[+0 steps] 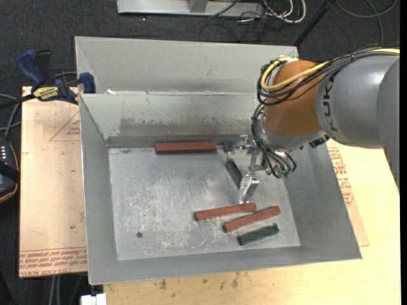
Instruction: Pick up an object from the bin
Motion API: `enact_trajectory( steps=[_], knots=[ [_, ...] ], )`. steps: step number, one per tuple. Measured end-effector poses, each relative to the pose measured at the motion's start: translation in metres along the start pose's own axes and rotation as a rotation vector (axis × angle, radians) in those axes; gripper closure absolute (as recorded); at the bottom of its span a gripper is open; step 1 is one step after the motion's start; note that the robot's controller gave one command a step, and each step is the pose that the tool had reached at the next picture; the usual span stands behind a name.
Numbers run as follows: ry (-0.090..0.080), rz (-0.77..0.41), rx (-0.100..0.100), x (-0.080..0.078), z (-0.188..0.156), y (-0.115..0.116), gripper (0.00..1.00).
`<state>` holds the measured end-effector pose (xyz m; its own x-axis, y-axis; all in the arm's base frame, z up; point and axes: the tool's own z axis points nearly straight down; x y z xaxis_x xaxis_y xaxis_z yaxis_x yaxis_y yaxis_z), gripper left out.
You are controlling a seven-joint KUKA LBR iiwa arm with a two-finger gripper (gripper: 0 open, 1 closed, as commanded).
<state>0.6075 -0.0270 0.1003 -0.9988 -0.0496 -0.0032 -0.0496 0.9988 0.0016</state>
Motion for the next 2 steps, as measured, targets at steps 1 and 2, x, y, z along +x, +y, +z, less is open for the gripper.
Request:
enact_trajectory(
  steps=[1,2],
  knots=[
    [-0.011,-0.263,0.007,-0.0356,0.0233,-0.0516,1.0],
    [-0.011,-0.263,0.007,-0.0356,0.0233,-0.0517,1.0]
  ],
)
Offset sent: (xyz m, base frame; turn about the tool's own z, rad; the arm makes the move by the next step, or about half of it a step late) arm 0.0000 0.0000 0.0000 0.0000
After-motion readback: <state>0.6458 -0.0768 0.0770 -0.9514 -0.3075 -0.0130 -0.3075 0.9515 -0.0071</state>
